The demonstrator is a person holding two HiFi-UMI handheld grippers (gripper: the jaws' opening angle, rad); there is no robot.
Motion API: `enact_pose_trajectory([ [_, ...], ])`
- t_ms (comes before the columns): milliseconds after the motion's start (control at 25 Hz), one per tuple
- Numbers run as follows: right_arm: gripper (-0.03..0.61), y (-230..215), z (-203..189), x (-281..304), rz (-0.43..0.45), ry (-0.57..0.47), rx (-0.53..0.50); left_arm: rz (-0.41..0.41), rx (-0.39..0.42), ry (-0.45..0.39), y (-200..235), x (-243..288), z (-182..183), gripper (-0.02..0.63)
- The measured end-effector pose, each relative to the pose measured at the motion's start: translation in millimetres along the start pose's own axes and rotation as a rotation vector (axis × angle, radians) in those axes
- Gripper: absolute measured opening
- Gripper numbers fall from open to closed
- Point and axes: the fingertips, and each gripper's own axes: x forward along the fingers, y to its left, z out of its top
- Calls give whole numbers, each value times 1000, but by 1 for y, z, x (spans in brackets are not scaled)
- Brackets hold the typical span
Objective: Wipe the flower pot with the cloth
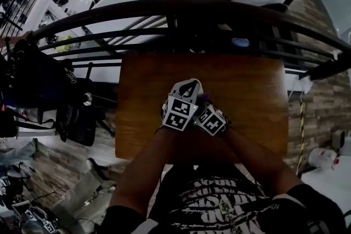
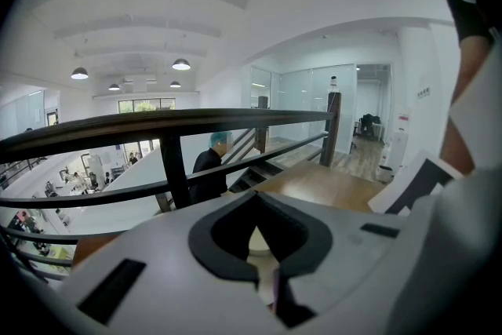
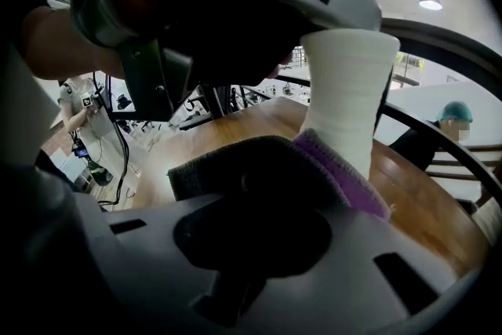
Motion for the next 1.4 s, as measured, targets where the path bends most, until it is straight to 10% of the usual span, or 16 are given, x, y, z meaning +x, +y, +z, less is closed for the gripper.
enact_pose_trajectory([
  [1400,49,-116,-3,-28,-147,0,17,15,6,-14,0,0,4,-2],
])
